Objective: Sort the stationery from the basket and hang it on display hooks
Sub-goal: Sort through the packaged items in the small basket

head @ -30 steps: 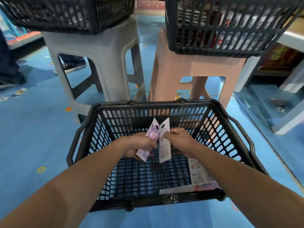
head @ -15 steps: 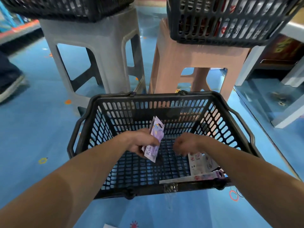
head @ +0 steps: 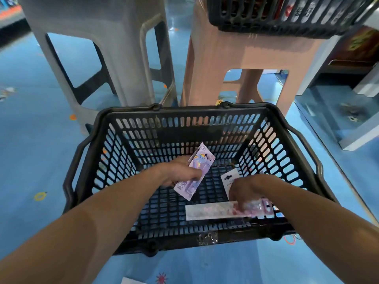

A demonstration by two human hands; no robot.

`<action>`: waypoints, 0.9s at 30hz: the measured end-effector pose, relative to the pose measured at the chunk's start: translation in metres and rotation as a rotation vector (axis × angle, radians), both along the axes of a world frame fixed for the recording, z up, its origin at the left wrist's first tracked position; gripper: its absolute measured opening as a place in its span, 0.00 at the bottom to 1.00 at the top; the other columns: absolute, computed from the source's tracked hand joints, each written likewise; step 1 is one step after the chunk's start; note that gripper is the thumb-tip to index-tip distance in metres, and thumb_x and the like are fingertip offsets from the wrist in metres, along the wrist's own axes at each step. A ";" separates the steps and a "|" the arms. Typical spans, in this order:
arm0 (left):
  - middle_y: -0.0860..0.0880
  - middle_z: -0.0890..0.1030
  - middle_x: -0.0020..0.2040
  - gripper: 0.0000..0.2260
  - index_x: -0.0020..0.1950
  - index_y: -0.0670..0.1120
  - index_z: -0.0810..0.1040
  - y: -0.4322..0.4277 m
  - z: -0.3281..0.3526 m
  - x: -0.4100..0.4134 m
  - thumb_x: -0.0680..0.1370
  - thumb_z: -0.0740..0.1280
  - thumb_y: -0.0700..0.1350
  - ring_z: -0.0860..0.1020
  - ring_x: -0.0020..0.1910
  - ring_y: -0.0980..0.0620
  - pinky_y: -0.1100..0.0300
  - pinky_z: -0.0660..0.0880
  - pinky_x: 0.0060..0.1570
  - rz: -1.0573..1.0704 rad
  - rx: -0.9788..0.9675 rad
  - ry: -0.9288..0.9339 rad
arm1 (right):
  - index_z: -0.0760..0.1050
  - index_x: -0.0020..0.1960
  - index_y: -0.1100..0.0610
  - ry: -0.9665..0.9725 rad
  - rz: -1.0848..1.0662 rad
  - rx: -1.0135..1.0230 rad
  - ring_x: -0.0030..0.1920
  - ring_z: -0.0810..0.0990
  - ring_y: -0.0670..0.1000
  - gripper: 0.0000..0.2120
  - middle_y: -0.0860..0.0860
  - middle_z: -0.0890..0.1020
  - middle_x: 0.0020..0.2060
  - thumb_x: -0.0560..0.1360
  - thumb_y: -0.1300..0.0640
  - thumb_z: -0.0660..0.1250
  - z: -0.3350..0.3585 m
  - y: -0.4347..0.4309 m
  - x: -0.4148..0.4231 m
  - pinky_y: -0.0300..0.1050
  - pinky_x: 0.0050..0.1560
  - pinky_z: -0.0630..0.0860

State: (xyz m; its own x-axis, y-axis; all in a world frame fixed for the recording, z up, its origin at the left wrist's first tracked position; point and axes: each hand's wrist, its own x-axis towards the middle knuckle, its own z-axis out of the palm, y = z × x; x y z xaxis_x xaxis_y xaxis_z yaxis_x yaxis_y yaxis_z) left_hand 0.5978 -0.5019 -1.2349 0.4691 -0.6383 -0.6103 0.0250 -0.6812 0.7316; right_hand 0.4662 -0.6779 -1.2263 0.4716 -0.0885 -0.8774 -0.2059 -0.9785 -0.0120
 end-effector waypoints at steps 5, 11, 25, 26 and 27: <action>0.45 0.84 0.51 0.13 0.59 0.47 0.79 0.002 -0.003 0.003 0.75 0.68 0.38 0.81 0.47 0.47 0.55 0.79 0.48 -0.029 -0.028 -0.058 | 0.80 0.66 0.50 -0.205 -0.300 0.243 0.58 0.79 0.50 0.15 0.48 0.81 0.59 0.80 0.57 0.69 -0.001 0.003 0.017 0.45 0.56 0.77; 0.45 0.85 0.54 0.14 0.59 0.49 0.80 0.006 -0.011 0.007 0.74 0.69 0.40 0.83 0.54 0.45 0.47 0.81 0.59 -0.020 -0.007 -0.084 | 0.79 0.55 0.59 -0.332 -0.203 -0.156 0.54 0.80 0.55 0.13 0.55 0.80 0.59 0.74 0.54 0.65 -0.032 -0.015 0.031 0.47 0.49 0.78; 0.50 0.82 0.48 0.10 0.54 0.51 0.79 0.000 -0.030 0.010 0.76 0.70 0.39 0.80 0.46 0.50 0.60 0.76 0.44 -0.025 0.023 -0.053 | 0.59 0.80 0.50 -0.178 -0.199 -0.165 0.76 0.62 0.62 0.45 0.59 0.55 0.78 0.71 0.40 0.76 -0.050 -0.001 0.028 0.54 0.70 0.71; 0.50 0.82 0.48 0.11 0.54 0.52 0.78 0.000 -0.031 0.010 0.76 0.70 0.38 0.79 0.45 0.51 0.61 0.75 0.43 -0.026 0.025 -0.049 | 0.59 0.80 0.48 -0.180 -0.123 -0.208 0.78 0.57 0.64 0.45 0.58 0.52 0.80 0.71 0.38 0.76 -0.052 0.004 0.029 0.59 0.72 0.68; 0.50 0.82 0.48 0.12 0.56 0.52 0.78 0.001 -0.030 0.010 0.76 0.70 0.38 0.79 0.45 0.51 0.61 0.74 0.41 -0.028 0.031 -0.047 | 0.61 0.80 0.47 -0.168 -0.048 -0.228 0.79 0.53 0.65 0.44 0.58 0.51 0.80 0.71 0.37 0.75 -0.052 0.011 0.030 0.63 0.73 0.66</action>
State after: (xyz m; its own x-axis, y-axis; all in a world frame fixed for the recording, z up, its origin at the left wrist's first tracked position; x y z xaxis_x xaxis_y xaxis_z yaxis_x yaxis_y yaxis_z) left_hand 0.6076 -0.5012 -1.2652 0.4795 -0.6328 -0.6080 -0.0284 -0.7036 0.7100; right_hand 0.4961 -0.6668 -1.2783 0.5990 -0.3001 -0.7424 -0.2657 -0.9491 0.1693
